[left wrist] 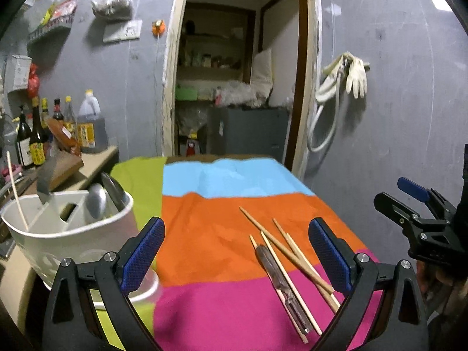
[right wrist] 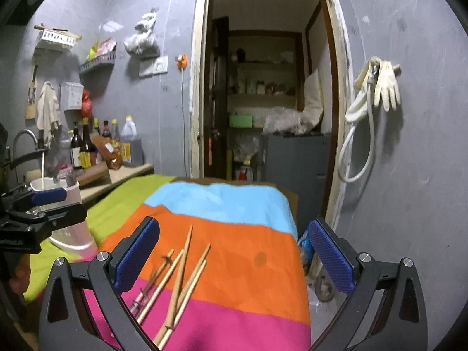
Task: Organize utensils
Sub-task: 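Move both tools back down toward the remaining chopsticks and knife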
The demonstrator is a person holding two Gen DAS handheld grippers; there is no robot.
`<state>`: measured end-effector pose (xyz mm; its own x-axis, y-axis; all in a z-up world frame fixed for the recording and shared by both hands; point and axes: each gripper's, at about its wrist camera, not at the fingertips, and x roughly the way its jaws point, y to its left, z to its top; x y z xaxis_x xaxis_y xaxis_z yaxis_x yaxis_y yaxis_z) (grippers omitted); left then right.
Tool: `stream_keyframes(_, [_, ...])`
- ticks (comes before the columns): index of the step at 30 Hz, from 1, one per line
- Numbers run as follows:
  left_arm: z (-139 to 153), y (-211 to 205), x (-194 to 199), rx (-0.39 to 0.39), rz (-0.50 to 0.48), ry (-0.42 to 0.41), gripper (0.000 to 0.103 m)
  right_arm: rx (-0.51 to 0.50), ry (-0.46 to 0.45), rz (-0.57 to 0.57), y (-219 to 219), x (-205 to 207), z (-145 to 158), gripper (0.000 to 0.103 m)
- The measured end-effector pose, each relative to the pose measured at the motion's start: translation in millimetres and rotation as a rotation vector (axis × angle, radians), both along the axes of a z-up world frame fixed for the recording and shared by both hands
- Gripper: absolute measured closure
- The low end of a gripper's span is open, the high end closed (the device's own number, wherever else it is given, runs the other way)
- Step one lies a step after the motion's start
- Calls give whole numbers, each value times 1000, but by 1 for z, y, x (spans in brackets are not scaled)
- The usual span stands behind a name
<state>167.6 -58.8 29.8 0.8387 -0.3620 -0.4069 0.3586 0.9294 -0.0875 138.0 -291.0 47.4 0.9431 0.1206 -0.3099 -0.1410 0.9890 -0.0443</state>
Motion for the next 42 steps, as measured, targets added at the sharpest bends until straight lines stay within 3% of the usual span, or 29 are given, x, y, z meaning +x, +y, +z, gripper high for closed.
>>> stream_keyframes(11, [-28, -11, 27, 0, -74, 165, 12, 38, 198, 21, -8, 30, -28, 14])
stream_keyframes(17, [-40, -20, 42, 23, -115, 235, 31, 34, 298, 45, -4, 44, -42, 27])
stream_keyframes(22, [-52, -24, 59, 15, -147, 330, 46, 35, 361, 63, -2, 52, -53, 50])
stream_keyframes(28, [-64, -29, 80, -8, -178, 432, 64, 41, 424, 98, 2, 61, -61, 66])
stream_keyframes(33, [-72, -32, 91, -31, -187, 493, 71, 47, 478, 116, 5, 68, -68, 74])
stream_keyframes(42, [-79, -30, 104, -67, -202, 552, 86, 41, 546, 160, 16, 79, -77, 78])
